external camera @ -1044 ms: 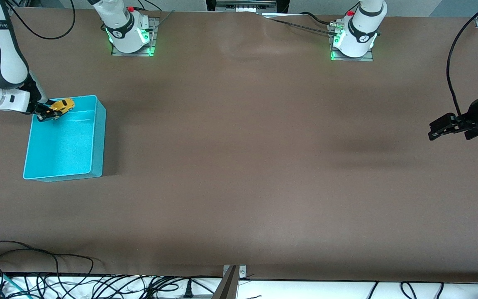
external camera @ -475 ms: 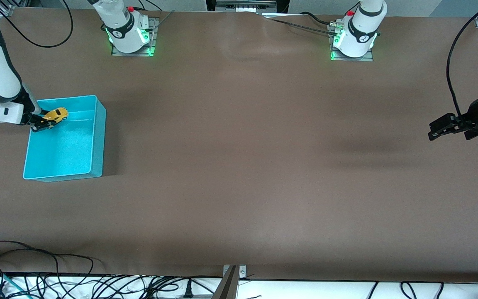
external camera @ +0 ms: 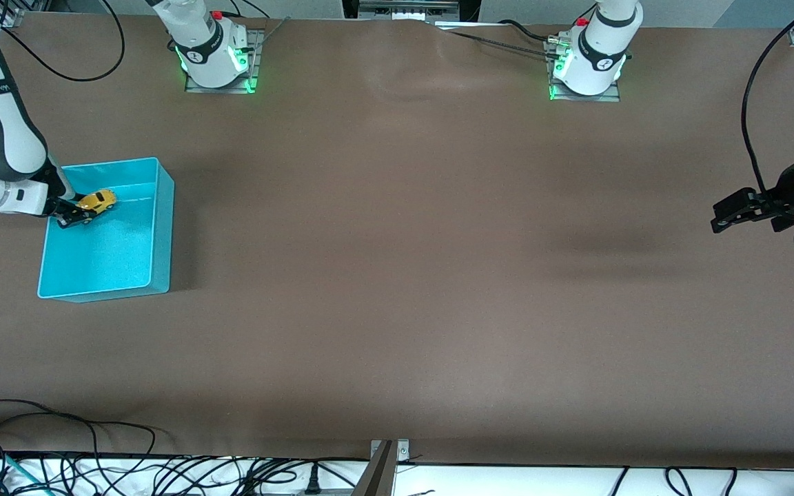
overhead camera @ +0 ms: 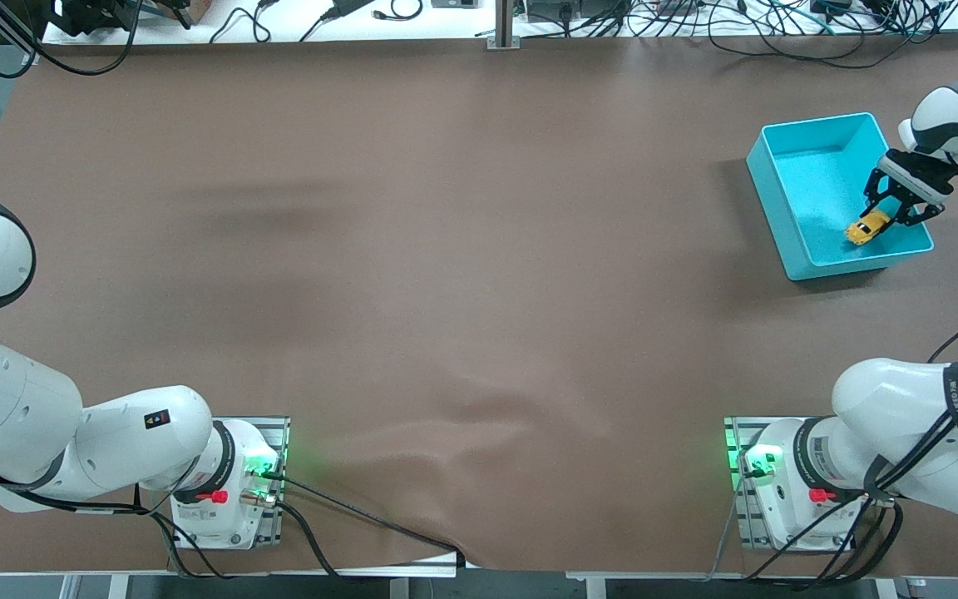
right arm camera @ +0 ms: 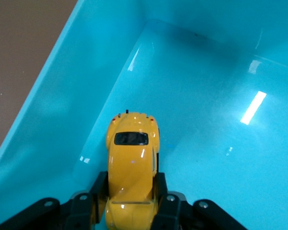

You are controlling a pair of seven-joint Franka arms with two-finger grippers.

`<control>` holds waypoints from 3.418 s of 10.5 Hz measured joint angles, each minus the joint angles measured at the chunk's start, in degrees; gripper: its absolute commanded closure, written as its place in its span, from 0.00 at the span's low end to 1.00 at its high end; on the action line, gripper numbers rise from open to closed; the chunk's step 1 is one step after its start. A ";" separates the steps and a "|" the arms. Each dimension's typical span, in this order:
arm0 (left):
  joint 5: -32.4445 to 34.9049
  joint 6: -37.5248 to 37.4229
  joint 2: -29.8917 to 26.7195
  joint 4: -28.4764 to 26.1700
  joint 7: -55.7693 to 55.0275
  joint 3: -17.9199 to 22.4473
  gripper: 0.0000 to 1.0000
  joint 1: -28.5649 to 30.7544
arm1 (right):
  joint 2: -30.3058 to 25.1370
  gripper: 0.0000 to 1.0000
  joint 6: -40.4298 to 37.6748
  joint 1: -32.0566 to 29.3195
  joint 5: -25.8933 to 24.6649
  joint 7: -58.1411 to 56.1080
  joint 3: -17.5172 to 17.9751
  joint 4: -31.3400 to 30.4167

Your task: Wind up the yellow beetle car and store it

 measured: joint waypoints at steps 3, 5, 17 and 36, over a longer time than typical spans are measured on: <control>0.00 -0.01 0.10 0.00 0.00 0.00 0.00 0.00 | 0.67 0.00 0.04 -0.02 -0.01 -1.54 -0.44 0.00; 0.00 -0.03 0.13 0.00 0.00 0.00 0.00 0.00 | 0.70 0.00 -0.22 -0.06 0.07 -1.67 -0.46 0.04; -0.01 -0.12 0.15 0.00 0.14 -0.20 0.00 -0.07 | -18.89 0.00 -13.80 1.46 7.12 15.26 8.03 2.74; -0.02 -0.14 0.17 0.00 0.17 -0.25 0.00 -0.20 | -25.41 0.00 -19.85 38.39 12.84 123.38 -11.31 15.54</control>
